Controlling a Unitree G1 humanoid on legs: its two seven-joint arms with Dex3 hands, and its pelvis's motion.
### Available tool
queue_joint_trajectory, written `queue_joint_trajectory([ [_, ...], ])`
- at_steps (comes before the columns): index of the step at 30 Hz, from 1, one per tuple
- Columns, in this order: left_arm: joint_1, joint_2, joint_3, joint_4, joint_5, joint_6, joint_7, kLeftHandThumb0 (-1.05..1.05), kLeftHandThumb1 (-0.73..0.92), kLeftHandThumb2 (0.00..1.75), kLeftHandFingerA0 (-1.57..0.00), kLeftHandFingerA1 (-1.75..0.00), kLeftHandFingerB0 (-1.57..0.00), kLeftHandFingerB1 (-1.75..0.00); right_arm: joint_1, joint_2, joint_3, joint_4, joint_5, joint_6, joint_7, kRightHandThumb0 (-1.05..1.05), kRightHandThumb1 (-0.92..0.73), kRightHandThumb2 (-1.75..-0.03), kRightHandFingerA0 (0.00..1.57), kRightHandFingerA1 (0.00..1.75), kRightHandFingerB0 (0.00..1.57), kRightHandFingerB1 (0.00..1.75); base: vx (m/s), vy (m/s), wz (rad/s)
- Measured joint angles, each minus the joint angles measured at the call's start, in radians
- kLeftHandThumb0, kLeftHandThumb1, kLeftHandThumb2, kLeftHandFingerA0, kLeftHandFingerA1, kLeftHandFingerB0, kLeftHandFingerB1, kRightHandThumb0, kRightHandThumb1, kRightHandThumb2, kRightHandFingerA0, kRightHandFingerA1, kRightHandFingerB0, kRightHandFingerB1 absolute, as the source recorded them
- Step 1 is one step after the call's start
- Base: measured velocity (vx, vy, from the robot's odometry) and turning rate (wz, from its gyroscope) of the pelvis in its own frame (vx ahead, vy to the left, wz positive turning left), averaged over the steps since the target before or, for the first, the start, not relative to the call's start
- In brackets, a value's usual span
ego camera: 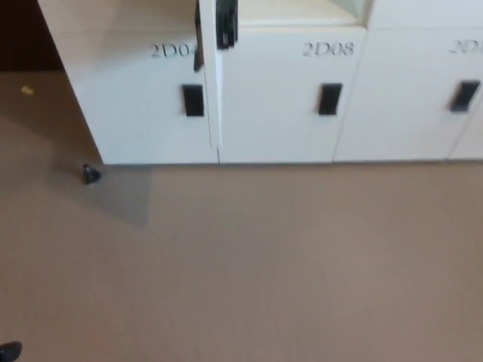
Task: The robot walks towards an open cabinet and lifts its left hand to push the door towards the right to close it.
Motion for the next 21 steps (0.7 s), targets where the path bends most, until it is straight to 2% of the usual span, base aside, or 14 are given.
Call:
queue_joint_trajectory([
  [2, -0.012, -0.002, -0.007, -0.005, 0.001, 0.001, -0.001, -0.07, 0.54, 0.94, -0.27, -0.54, -0.16, -0.48, -0.01, -0.005, 0.001, -0.005, 0.0, -0.007, -0.002, -0.28, -0.7, -0.6, 0.55, 0.45, 0.41, 0.38, 0.53, -0.145, 0.53],
  [3, -0.018, -0.001, -0.008, -0.006, 0.001, 0.002, -0.001, -0.11, 0.74, 0.62, -0.37, -0.39, -0.29, -0.33, -0.013, -0.008, 0.0, -0.005, -0.001, -0.008, -0.005, -0.27, -0.7, -0.6, 0.56, 0.45, 0.42, 0.38, 0.5, -0.157, 0.18],
  [4, -0.019, -0.001, -0.009, -0.006, 0.002, 0.002, -0.001, -0.11, 0.74, 0.62, -0.37, -0.39, -0.29, -0.33, -0.014, -0.009, 0.0, -0.005, -0.001, -0.009, -0.006, -0.27, -0.7, -0.6, 0.56, 0.45, 0.42, 0.38, 0.5, -0.149, 0.08],
  [5, -0.017, -0.001, -0.011, -0.006, 0.002, 0.002, -0.001, -0.08, 0.54, 0.94, -0.28, -0.55, -0.17, -0.49, -0.016, -0.009, 0.0, -0.006, -0.001, -0.012, -0.007, -0.27, -0.7, -0.61, 0.56, 0.45, 0.42, 0.38, 0.48, -0.167, -0.06],
  [6, -0.013, -0.001, -0.012, -0.006, 0.002, 0.002, -0.001, -0.08, 0.54, 0.94, -0.28, -0.55, -0.17, -0.49, -0.015, -0.009, 0.001, -0.006, -0.002, -0.012, -0.007, -0.27, -0.7, -0.61, 0.56, 0.45, 0.42, 0.38, 0.45, -0.15, -0.02],
  [7, -0.011, -0.001, -0.013, -0.007, 0.003, 0.002, -0.001, -0.09, 0.75, 0.62, -0.38, -0.39, -0.29, -0.33, -0.014, -0.009, 0.001, -0.005, -0.002, -0.013, -0.008, -0.28, -0.7, -0.61, 0.56, 0.44, 0.41, 0.38, 0.45, -0.15, -0.06],
  [13, -0.003, 0.001, -0.022, -0.019, 0.011, 0.002, -0.001, -0.11, 0.74, 0.62, -0.4, -0.39, -0.31, -0.34, 0.003, -0.009, 0.01, -0.004, -0.009, -0.012, -0.016, -0.28, -0.7, -0.6, 0.56, 0.45, 0.42, 0.38, 0.32, 0.028, -0.14],
  [21, -0.023, 0.036, -0.04, -0.029, 0.041, 0.003, 0.008, -0.09, 0.73, 0.61, -0.42, -0.39, -0.31, -0.34, -0.005, 0.005, 0.02, 0.005, -0.013, -0.022, -0.02, -0.28, -0.7, -0.6, 0.59, 0.47, 0.43, 0.39, 0.4, 0.16, -0.14],
])
